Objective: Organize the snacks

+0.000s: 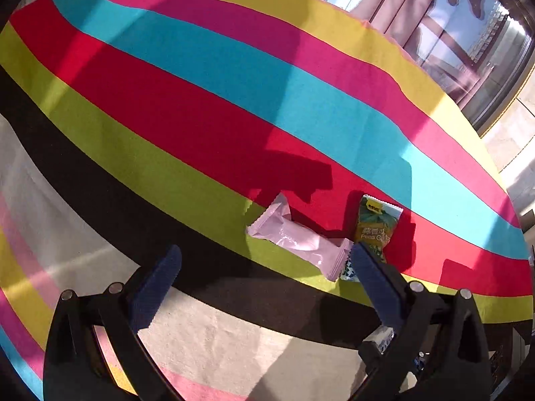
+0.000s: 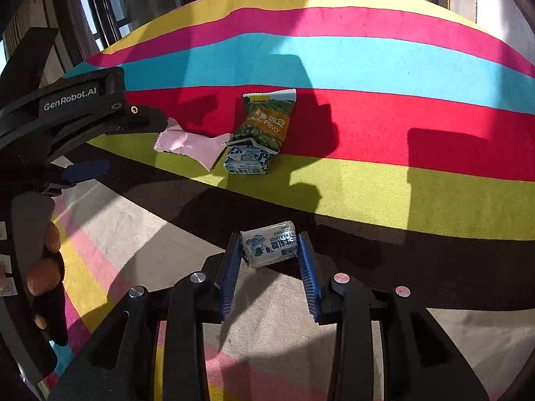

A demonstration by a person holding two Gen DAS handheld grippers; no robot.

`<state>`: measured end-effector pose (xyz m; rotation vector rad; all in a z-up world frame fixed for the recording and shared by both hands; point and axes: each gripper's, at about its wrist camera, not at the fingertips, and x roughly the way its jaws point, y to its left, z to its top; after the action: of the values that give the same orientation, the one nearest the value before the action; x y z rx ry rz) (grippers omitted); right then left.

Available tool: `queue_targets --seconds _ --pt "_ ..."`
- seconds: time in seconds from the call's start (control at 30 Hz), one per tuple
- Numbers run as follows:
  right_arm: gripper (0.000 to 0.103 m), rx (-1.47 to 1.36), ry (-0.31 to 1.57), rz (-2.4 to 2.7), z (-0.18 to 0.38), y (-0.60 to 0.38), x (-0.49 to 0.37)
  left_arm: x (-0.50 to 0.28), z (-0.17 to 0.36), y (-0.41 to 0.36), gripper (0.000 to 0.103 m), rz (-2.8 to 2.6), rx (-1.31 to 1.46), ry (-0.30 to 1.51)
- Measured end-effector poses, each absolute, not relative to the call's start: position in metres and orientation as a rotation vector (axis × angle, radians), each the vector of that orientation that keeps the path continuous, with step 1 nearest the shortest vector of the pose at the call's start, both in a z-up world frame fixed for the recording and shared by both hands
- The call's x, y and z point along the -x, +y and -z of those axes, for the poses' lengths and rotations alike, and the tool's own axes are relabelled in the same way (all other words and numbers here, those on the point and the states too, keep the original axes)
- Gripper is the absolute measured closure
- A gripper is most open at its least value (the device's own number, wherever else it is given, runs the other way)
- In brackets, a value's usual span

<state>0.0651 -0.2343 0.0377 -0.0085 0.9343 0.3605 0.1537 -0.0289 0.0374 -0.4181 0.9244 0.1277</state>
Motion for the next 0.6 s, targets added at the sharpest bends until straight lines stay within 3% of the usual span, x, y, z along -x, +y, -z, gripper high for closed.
queue_targets --seconds 0.17,0.27,0.3,0.33,0.6 --pt "0.068 -0.017 0.936 -0.371 -0.037 -0.24 -0.065 -0.2 -0.025 -0.058 0.004 -0.261 0.277 1.05" --pt "0.068 -0.021 0.936 -0.372 -0.037 -0.242 -0.065 -0.192 -0.016 -0.059 0.051 -0.234 0.245 1.102" --pt "0.068 -0.024 0.936 -0.373 -0.037 -0.243 -0.065 -0.183 -0.016 -0.057 0.077 -0.208 0.246 1.105" --pt "0.068 -0.029 0.935 -0.376 -0.037 -0.243 -0.065 -0.173 -0.017 -0.053 0.082 -0.19 0.246 1.1" --pt "0.068 -0.076 0.936 -0.391 -0.036 -0.267 -0.063 -0.138 -0.019 -0.039 0.078 -0.073 0.127 1.052"
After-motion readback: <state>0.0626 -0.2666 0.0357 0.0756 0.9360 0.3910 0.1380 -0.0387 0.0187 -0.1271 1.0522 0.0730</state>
